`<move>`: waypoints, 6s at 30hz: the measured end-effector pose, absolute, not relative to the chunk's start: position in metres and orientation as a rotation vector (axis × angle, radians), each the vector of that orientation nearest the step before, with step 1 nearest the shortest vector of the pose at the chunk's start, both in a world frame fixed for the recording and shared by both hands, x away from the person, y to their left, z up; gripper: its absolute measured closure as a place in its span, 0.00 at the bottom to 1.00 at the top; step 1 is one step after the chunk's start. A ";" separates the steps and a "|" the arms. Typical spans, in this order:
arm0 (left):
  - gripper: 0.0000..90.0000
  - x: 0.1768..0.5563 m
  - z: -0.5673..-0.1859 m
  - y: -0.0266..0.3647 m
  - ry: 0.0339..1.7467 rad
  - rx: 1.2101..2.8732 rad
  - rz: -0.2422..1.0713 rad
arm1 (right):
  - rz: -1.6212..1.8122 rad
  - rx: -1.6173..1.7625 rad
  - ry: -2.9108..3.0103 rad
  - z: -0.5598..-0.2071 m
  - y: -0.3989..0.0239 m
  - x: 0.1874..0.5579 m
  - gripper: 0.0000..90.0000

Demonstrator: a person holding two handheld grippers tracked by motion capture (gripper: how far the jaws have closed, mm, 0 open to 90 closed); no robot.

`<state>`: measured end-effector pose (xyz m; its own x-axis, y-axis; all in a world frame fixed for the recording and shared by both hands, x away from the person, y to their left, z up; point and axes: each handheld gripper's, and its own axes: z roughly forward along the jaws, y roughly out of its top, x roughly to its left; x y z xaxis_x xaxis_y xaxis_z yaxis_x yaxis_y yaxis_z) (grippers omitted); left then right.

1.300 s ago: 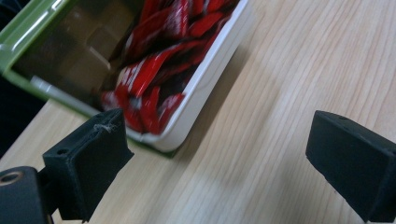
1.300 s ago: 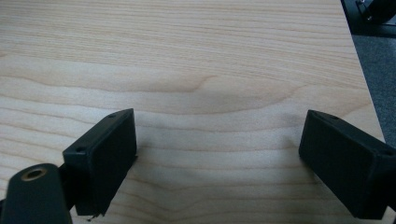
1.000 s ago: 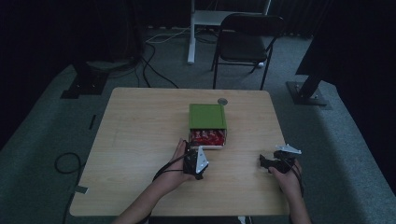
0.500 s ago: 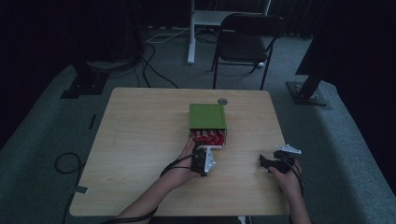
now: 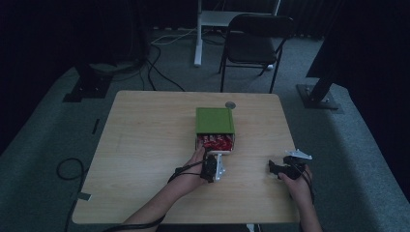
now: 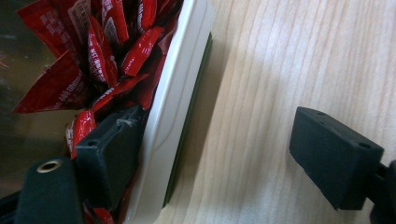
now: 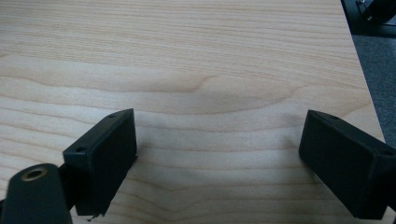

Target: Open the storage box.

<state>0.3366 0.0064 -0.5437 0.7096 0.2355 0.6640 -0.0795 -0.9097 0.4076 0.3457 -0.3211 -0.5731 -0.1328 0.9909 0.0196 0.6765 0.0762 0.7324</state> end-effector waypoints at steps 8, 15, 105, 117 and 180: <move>0.38 0.338 -0.554 0.007 -0.007 2.506 1.255 | 0.831 1.645 1.866 -0.573 -0.321 0.346 0.12; 0.60 0.341 -0.558 0.006 -0.012 2.458 1.411 | 0.831 1.645 1.866 -0.573 -0.321 0.346 0.12; 0.79 0.264 -0.560 0.002 -0.082 2.490 1.416 | 0.832 1.643 1.867 -0.573 -0.321 0.346 0.12; 0.78 0.255 -0.558 0.003 -0.066 2.487 1.386 | 0.832 1.643 1.867 -0.573 -0.321 0.346 0.12; 0.66 0.269 -0.492 0.155 0.608 2.079 0.717 | 0.832 1.643 1.867 -0.573 -0.321 0.346 0.12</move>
<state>0.2685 0.1548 -0.4916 0.7193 0.6396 0.2713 0.1633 -0.5352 0.8288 0.3456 -0.3211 -0.5732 -0.1352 0.9907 0.0180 0.6760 0.0789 0.7326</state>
